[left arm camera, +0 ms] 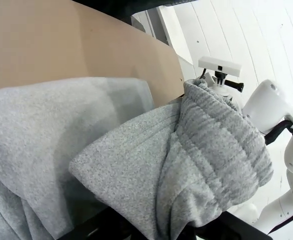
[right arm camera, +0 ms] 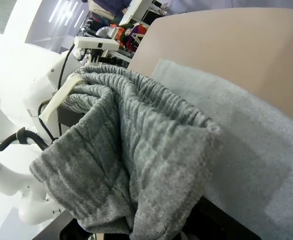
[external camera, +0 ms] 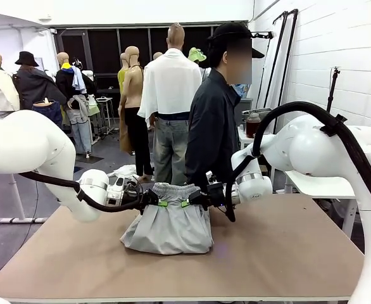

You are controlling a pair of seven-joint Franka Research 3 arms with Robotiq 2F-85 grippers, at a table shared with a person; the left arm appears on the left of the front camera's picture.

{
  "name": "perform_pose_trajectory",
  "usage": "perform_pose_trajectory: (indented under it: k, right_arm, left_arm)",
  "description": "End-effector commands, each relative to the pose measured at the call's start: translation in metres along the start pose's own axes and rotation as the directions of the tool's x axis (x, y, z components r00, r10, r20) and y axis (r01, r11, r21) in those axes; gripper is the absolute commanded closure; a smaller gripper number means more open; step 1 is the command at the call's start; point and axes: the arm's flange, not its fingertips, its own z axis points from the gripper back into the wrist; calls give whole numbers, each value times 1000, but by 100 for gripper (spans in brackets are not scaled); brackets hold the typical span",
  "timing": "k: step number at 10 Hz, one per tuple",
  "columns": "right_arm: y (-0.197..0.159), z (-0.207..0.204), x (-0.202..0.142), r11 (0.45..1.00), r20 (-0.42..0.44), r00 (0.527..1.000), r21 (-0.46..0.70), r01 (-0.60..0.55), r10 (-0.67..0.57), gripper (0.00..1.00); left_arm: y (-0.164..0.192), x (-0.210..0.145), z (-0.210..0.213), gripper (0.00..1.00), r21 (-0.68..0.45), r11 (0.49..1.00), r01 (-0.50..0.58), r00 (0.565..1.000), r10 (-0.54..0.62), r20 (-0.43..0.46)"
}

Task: Fold the training pants.
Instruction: Fold the Training pants in half.

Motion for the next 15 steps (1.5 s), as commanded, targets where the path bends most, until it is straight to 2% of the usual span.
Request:
perform_pose_trajectory:
  k: [1,5,6,10,11,15]
  right_arm:
    - [-18,5,11,997,28,999,-62,47,-45,100]
    - [-21,4,11,993,20,996,-66,93,-92,100]
    - [-20,3,11,992,19,993,-60,115,-114,80]
    - [-16,12,12,982,29,985,-77,173,-171,0]
    - [-14,17,12,980,35,985,-93,173,-171,0]
    - [-3,45,13,971,54,986,-176,163,-155,0]
  left_arm:
    - [12,11,5,100,56,997,-58,997,55,57]
    - [17,11,5,100,84,992,-90,995,86,56]
    - [16,10,6,91,93,990,-106,994,102,50]
    - [16,5,13,12,100,986,-135,990,129,65]
    - [14,3,16,0,97,986,-136,989,129,71]
    - [1,-10,54,0,127,983,-133,985,117,128]
